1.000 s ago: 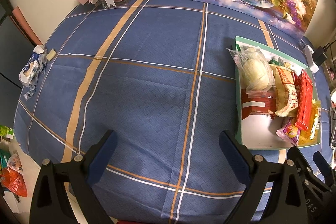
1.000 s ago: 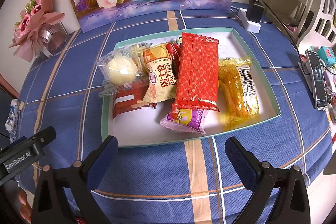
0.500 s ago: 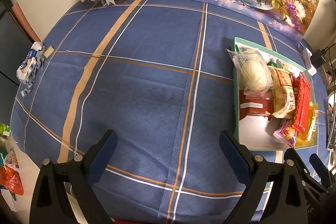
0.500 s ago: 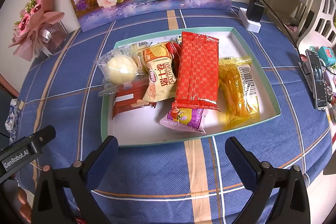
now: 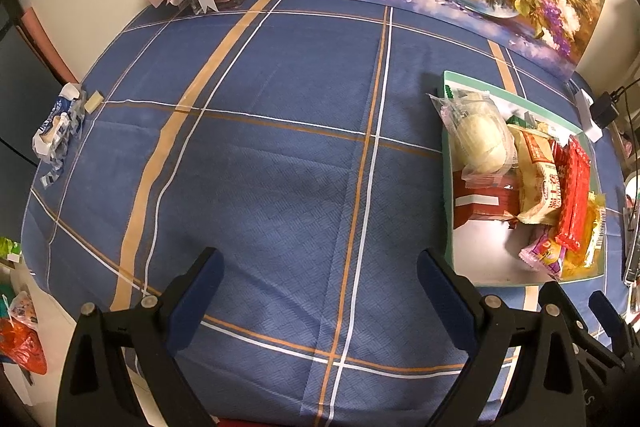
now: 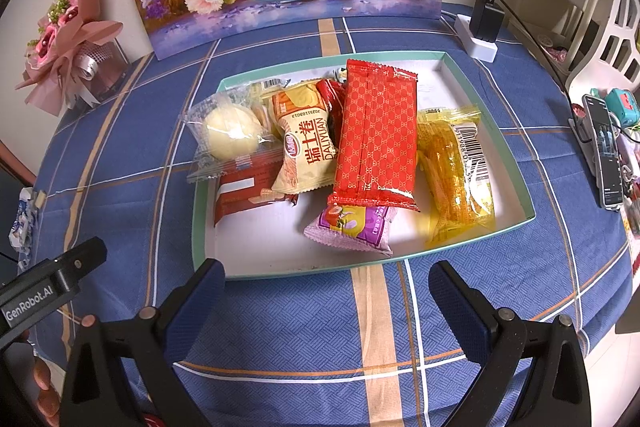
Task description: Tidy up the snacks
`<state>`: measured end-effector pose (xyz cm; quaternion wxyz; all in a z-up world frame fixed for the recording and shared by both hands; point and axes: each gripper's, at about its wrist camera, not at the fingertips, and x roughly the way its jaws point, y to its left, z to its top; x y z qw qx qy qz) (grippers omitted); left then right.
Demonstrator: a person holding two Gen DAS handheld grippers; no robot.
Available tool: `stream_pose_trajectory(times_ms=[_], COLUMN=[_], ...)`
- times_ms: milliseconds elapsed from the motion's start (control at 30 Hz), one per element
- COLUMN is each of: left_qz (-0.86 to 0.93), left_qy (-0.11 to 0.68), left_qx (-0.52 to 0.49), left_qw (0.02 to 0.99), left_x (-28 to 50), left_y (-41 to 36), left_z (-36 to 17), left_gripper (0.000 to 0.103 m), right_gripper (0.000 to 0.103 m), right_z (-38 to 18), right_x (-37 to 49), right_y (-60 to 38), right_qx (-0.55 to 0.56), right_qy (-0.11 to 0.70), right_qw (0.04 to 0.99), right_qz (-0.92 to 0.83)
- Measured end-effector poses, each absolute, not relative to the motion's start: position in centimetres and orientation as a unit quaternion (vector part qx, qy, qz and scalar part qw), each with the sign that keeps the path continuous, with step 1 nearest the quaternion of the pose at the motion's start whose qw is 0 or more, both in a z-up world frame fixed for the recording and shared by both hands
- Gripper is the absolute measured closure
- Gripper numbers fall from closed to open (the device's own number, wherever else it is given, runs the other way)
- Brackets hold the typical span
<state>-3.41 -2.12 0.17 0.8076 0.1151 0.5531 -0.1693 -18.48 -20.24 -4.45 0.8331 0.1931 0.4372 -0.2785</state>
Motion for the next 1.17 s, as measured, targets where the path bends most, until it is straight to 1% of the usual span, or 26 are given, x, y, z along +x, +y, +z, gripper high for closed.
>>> stream_pose_trajectory(times_ms=[1167], left_qz=[-0.146], left_qy=[0.545], left_qx=[0.127], left_qw=[0.816], left_x=[-3.56], left_y=[-1.97], left_z=[0.54], left_gripper=[0.006], right_gripper=[0.0], right_z=[-4.48], right_x=[-18.5], right_y=[-20.28], right_qx=[0.193], right_qy=[0.438], right_qw=[0.833], right_qz=[-0.279])
